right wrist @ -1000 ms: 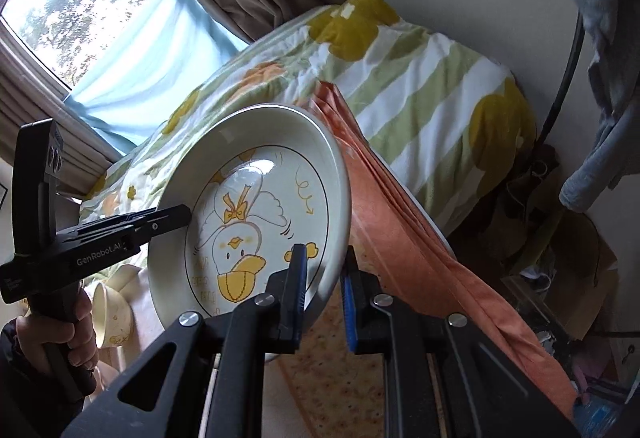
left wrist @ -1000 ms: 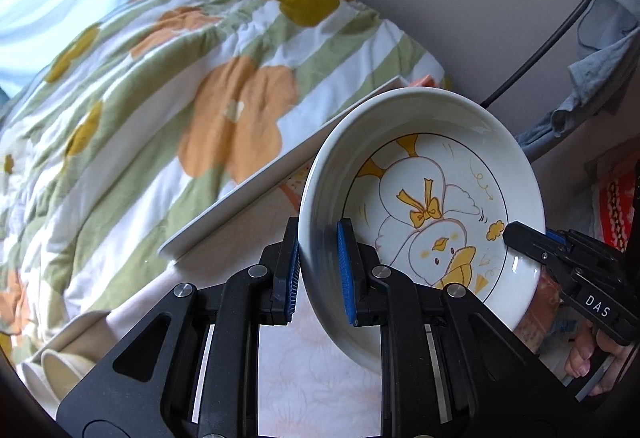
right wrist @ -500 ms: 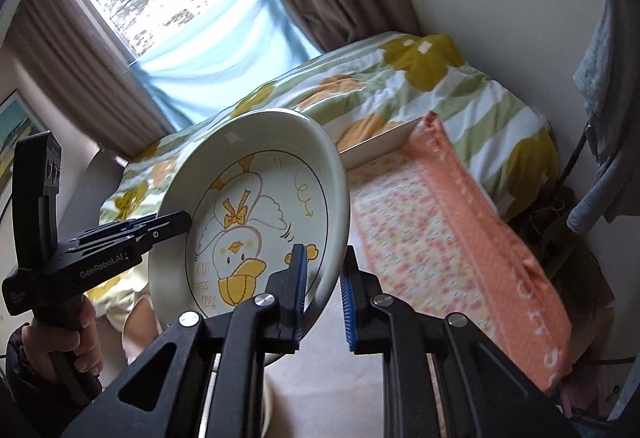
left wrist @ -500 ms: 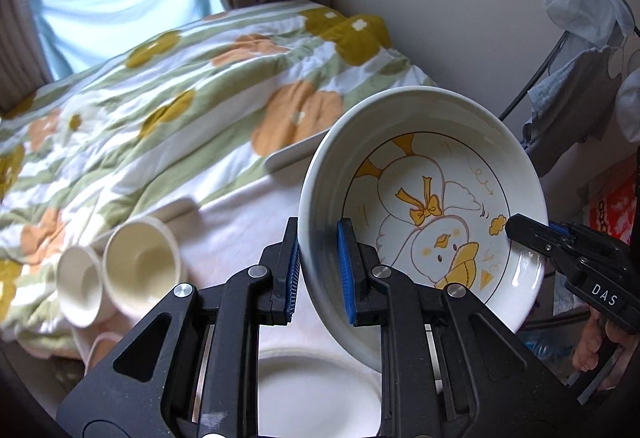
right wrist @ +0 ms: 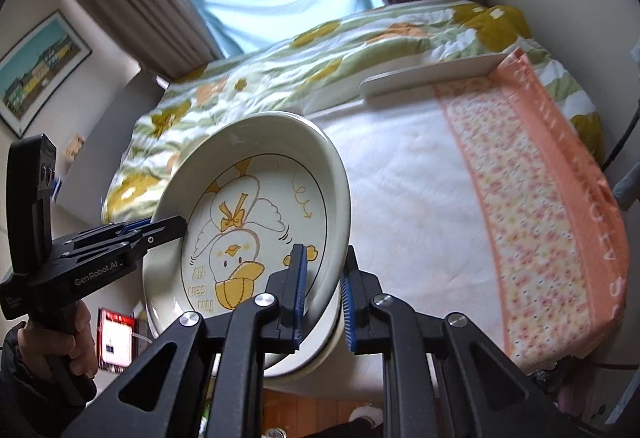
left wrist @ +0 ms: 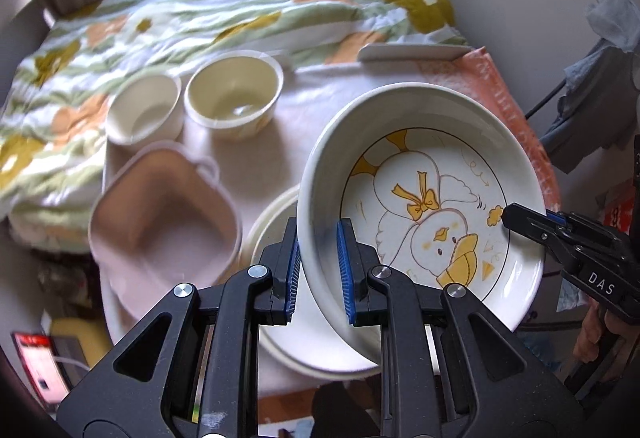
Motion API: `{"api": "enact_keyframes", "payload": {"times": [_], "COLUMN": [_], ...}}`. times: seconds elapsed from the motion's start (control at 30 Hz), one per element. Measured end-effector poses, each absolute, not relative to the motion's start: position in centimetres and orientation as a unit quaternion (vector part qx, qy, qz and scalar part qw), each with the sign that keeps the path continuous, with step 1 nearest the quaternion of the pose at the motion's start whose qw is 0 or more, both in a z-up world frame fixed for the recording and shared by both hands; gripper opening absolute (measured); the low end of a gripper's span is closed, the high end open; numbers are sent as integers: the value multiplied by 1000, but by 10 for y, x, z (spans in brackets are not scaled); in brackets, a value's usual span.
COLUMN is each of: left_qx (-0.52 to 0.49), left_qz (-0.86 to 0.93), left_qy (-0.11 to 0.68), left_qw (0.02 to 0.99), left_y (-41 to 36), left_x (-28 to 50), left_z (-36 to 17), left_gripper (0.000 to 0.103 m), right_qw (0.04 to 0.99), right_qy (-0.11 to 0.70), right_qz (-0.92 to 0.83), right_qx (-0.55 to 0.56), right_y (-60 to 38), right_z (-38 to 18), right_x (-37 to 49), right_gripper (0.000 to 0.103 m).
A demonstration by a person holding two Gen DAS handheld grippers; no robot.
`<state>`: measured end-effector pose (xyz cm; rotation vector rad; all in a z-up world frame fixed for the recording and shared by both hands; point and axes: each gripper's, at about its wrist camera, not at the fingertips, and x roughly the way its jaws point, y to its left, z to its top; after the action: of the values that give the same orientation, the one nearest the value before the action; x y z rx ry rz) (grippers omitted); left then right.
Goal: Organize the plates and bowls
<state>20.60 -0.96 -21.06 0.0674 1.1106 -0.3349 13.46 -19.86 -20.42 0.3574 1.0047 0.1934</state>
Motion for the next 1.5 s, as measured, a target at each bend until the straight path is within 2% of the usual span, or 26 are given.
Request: {"api": "enact_keyframes", "payload": {"times": [0.3, 0.9, 1.5], "left_qx": [-43, -61, 88], "left_qz": [-96, -83, -40], "left_qy": [570, 577, 550], "left_qw": [815, 810, 830], "left_y": [16, 15, -16], "left_x": [187, 188, 184], "left_z": [-278, -308, -301], "left_gripper": [15, 16, 16], "right_qw": [829, 825, 825], "right_qy": [526, 534, 536], "right_qz": [146, 154, 156], "right_qx": [126, 106, 89], "right_y": [-175, -175, -171], "right_z": [-259, -275, -276], "right_x": [135, 144, 148], "right_gripper": [15, 15, 15]}}
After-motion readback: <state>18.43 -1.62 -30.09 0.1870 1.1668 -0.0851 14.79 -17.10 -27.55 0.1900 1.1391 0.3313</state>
